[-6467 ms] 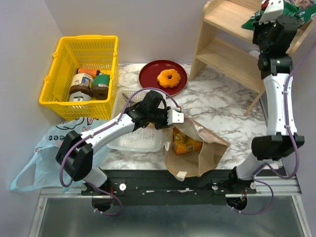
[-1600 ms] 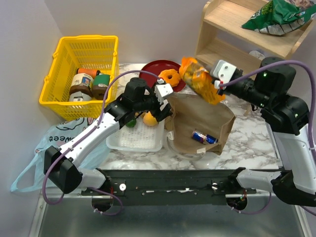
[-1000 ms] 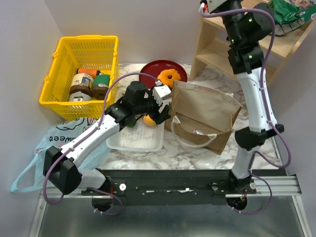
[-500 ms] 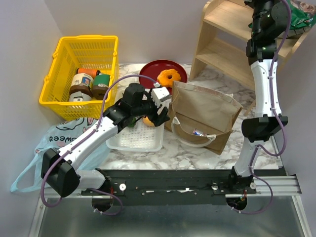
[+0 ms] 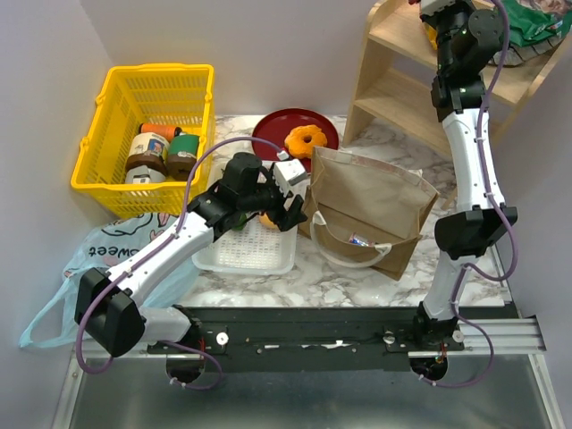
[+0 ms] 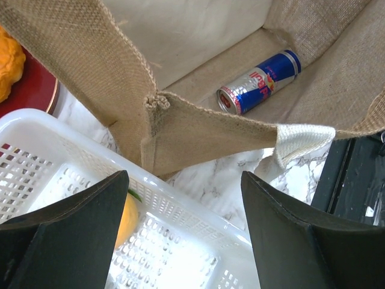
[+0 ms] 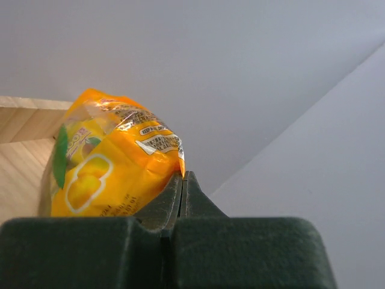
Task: Untie the knot of the grocery bags and take out the mixed food
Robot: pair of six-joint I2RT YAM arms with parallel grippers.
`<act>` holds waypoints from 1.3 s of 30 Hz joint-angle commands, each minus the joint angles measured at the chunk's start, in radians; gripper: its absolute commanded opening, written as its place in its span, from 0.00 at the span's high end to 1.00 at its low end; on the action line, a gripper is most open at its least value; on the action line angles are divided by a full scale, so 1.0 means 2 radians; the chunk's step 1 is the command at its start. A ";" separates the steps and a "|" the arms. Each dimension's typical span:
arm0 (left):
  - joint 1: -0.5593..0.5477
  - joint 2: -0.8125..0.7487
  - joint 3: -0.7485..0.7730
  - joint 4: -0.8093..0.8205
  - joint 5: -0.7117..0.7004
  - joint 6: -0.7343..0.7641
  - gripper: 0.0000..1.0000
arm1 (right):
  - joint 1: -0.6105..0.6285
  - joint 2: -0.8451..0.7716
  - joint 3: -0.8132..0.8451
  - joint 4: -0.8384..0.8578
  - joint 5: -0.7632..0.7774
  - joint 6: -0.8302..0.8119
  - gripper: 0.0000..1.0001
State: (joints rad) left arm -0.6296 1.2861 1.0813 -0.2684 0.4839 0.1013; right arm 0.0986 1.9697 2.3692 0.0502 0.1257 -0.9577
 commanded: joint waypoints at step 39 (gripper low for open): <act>0.007 -0.001 -0.041 0.035 0.027 -0.031 0.16 | 0.027 -0.298 -0.634 0.217 0.074 -0.289 1.00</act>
State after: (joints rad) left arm -0.6209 1.3140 1.0126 -0.2115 0.5144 0.0391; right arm 0.1551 1.3949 1.1934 0.2676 0.2340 -1.2854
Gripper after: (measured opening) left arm 0.840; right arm 0.010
